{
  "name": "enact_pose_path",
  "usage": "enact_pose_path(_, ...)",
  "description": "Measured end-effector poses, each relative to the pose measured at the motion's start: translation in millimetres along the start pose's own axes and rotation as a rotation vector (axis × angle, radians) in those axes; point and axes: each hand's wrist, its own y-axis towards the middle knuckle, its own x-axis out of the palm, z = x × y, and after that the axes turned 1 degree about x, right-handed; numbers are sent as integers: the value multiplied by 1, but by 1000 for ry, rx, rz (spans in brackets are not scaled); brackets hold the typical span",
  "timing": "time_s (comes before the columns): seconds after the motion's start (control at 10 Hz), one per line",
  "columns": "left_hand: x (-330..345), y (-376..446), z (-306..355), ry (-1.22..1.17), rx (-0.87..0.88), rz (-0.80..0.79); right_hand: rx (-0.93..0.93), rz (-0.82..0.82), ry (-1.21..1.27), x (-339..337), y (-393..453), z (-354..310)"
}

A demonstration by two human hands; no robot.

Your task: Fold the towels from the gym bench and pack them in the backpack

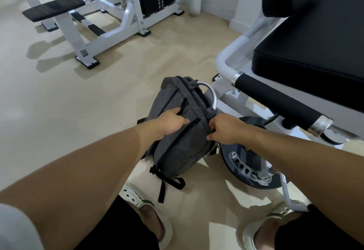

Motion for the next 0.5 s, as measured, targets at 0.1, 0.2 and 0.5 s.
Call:
enact_pose_path(0.1, 1, 7, -4, 2, -7, -11, 7, -19, -30, -1, -3, -2)
enact_pose_path(0.2, -3, 11, -7, -19, -11, 14, 27, 47, -86, -3, -4, -5)
enact_pose_path(0.5, -13, 7, -2, 29, 13, 125, 11, 196, -51, -9, -4, -7)
